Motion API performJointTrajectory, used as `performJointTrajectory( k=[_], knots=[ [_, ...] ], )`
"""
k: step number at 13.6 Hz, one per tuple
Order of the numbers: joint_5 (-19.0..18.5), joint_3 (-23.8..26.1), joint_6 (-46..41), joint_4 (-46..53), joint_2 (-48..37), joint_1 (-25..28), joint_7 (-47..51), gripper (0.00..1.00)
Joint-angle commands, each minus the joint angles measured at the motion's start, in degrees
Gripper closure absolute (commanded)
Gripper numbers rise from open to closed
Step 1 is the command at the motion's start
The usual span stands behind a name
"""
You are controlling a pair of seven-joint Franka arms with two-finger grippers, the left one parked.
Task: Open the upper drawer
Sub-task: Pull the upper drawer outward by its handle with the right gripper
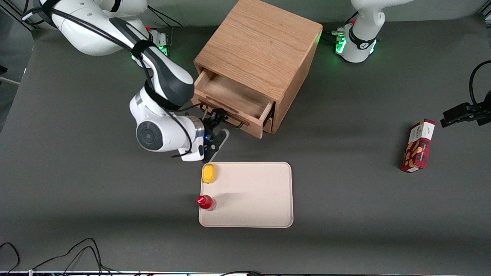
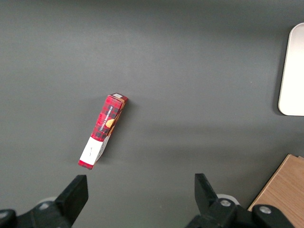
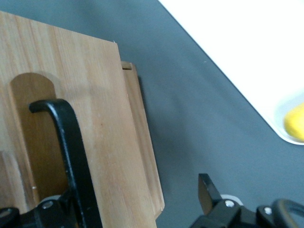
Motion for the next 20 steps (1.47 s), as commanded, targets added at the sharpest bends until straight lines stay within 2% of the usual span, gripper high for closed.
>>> performJointTrajectory(
  k=[1,3,6,12,14,20],
  knots=[
    [-1.59,-0.66,-4.75,7.09,3.37,0.23,0.89,0.0],
    [-2.99,-1.71,-6.6,9.03,4.16,0.23,0.8,0.0],
    [-3.09,-3.55,-8.02,13.34,6.62,0.14,-0.43,0.0],
    [-6.25,-4.0,-10.2,18.26,9.09,0.05,-2.79,0.0],
    [-6.34,-5.75,-13.97,20.98,9.09,0.05,-3.67,0.0],
    [-6.34,-6.81,-13.99,24.85,11.89,0.32,-4.91,0.0]
  ],
)
